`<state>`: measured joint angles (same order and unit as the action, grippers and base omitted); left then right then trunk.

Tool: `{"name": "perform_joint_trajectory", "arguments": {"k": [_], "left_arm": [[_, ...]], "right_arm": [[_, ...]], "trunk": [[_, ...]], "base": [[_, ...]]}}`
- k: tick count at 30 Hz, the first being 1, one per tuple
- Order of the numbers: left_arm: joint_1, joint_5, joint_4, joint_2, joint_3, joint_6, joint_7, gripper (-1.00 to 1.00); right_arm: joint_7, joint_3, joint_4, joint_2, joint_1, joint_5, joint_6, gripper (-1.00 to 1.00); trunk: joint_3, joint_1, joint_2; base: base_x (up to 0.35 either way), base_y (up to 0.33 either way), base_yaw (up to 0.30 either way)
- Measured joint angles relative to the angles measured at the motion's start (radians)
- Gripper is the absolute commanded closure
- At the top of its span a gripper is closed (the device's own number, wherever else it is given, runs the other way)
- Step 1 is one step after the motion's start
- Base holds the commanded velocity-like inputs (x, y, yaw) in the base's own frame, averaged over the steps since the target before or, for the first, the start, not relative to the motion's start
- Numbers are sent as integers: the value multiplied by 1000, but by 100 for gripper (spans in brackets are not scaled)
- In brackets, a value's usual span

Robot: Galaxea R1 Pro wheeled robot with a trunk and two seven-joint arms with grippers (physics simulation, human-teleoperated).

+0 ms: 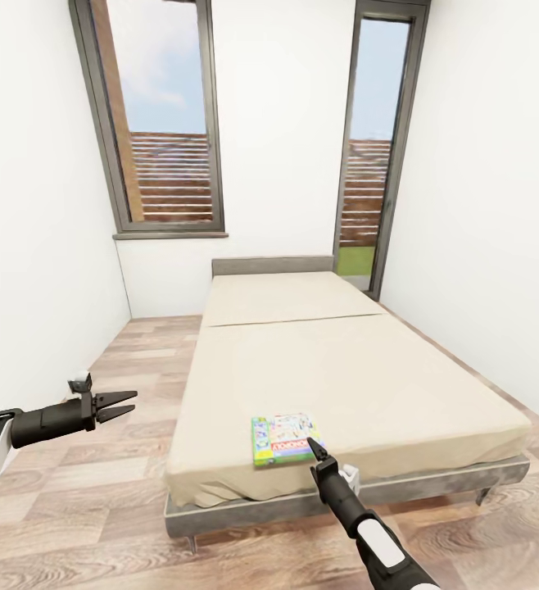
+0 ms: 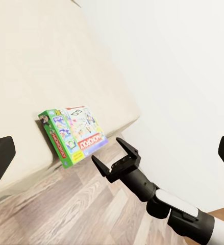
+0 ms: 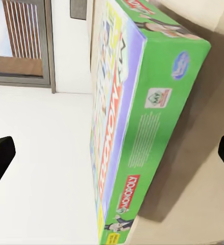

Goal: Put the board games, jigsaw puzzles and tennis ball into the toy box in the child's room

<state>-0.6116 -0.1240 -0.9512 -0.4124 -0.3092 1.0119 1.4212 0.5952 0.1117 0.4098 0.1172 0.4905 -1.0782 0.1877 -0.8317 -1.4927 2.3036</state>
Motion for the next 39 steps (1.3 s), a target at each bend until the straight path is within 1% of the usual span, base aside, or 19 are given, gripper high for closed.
{"name": "perform_joint_trajectory", "arguments": {"k": [16,24,39], "left_arm": [[0,0,0,0,0,-1,0,-100],[0,1,0,1,1,-1,0,-100],[0,1,0,2,1,-1,0,-100]], "right_arm": [[-1,0,0,0,0,1,0,-100],[-1,-2,0,9,0,2,-3,-100],[-3,-2,-8,12,0,2,-3,-100]], "trunk": [[0,0,0],[0,0,0],[0,0,0]], "base": [[11,7,0],[74,51,0],[20,12,0]]}}
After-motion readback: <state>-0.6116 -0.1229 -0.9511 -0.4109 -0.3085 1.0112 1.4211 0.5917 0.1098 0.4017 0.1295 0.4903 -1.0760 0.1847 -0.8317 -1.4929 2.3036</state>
